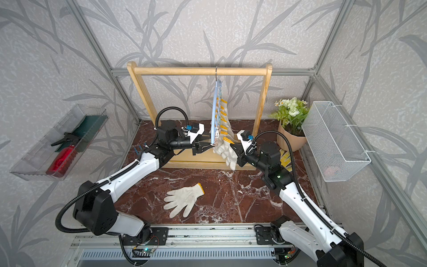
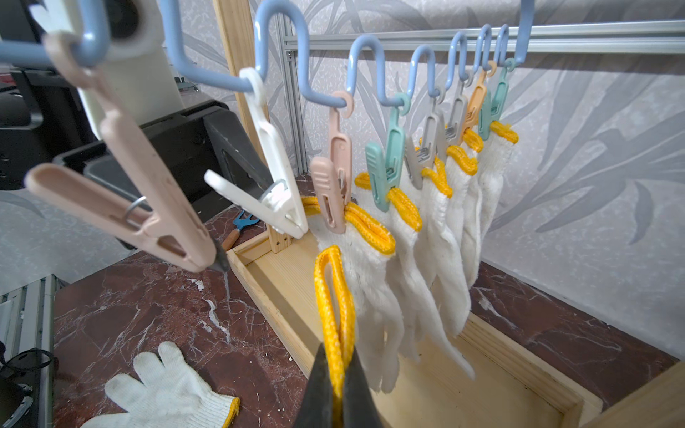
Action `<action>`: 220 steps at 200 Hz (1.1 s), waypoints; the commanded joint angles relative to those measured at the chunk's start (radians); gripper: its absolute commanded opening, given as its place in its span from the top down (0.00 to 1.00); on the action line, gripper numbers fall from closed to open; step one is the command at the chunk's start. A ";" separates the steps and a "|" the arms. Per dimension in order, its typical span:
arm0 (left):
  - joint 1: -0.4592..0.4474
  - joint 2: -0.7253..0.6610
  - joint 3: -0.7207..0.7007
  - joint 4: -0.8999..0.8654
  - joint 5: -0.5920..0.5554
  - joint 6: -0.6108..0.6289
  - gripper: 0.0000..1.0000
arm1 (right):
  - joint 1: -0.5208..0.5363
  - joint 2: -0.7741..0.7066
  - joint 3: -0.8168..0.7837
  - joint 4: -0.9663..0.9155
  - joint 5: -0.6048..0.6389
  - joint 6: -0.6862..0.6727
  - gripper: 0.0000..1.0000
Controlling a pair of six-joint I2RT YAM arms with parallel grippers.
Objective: Clip the gloves onto a hanger to dry
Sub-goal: Open the clamp at the hanger.
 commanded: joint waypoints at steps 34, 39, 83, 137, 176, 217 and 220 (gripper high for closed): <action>-0.031 0.009 -0.001 0.221 -0.099 -0.077 0.54 | 0.002 -0.008 0.056 0.014 -0.007 0.027 1.00; -0.033 0.011 -0.008 0.255 -0.109 -0.098 0.54 | 0.001 -0.007 0.059 0.015 -0.006 0.025 1.00; -0.045 0.016 -0.018 0.303 -0.090 -0.131 0.52 | 0.003 0.016 0.109 0.017 0.013 0.023 1.00; -0.059 0.022 -0.018 0.316 -0.084 -0.142 0.52 | 0.023 0.052 0.184 0.009 -0.018 0.020 1.00; -0.068 0.025 -0.027 0.316 -0.092 -0.141 0.52 | 0.043 0.062 0.201 0.003 -0.032 0.018 1.00; -0.079 0.027 -0.032 0.316 -0.117 -0.136 0.52 | 0.052 0.062 0.201 -0.003 -0.029 0.014 1.00; -0.078 0.028 -0.031 0.316 -0.118 -0.135 0.52 | 0.052 0.062 0.200 -0.003 -0.028 0.012 1.00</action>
